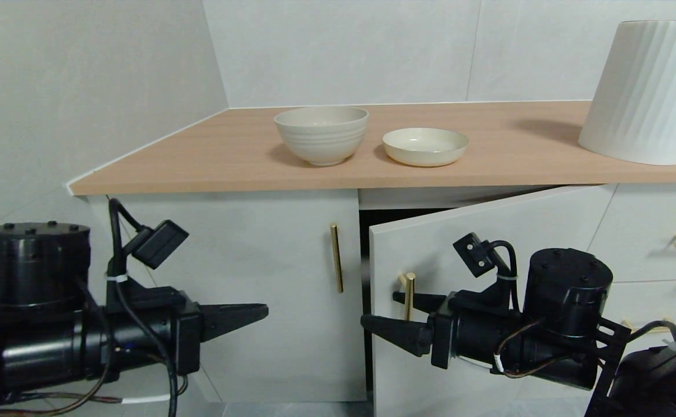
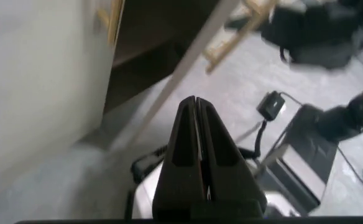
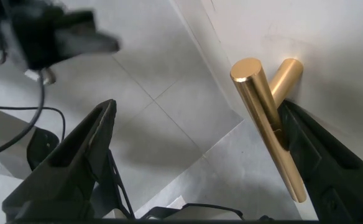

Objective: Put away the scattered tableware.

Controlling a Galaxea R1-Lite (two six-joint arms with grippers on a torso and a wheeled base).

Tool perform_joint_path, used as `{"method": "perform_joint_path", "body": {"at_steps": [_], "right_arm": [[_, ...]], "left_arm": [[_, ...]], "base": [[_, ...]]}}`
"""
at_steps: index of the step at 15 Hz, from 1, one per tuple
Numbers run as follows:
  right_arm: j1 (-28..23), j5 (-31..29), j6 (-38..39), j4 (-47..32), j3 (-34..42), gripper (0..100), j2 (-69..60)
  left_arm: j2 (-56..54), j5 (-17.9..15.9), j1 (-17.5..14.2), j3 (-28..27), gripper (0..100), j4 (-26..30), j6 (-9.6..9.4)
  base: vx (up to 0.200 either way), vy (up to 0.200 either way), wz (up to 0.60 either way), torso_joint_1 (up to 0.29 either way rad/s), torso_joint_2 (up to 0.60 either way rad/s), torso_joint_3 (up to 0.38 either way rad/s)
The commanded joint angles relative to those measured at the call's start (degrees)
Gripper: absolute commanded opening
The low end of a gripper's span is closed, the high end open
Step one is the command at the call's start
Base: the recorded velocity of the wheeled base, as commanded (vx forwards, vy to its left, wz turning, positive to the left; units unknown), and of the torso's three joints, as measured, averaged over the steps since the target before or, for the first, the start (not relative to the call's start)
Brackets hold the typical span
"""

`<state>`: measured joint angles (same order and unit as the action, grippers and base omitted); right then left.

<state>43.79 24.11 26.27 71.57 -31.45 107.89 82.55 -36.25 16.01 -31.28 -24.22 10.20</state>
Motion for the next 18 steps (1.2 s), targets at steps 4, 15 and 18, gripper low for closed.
{"method": "perform_joint_path", "body": {"at_steps": [4,15,18], "right_arm": [[-0.11,0.06,-0.08,-0.03,0.25,100,-0.4],[-0.02,0.14,-0.34,-0.03,0.43,100,-0.4],[-0.02,0.14,-0.34,-0.03,0.51,100,-0.4]], "left_arm": [[18.96,0.83,3.59,-8.36,0,-9.62,1.4],[38.21,15.42,13.44,-4.14,0,-45.56,3.86],[41.72,16.3,14.84,-4.05,0,-54.09,3.95]], "base": [[0.0,0.0,0.0,0.0,0.0,0.0],[0.0,0.0,0.0,0.0,0.0,0.0],[0.0,0.0,0.0,0.0,0.0,0.0]]}}
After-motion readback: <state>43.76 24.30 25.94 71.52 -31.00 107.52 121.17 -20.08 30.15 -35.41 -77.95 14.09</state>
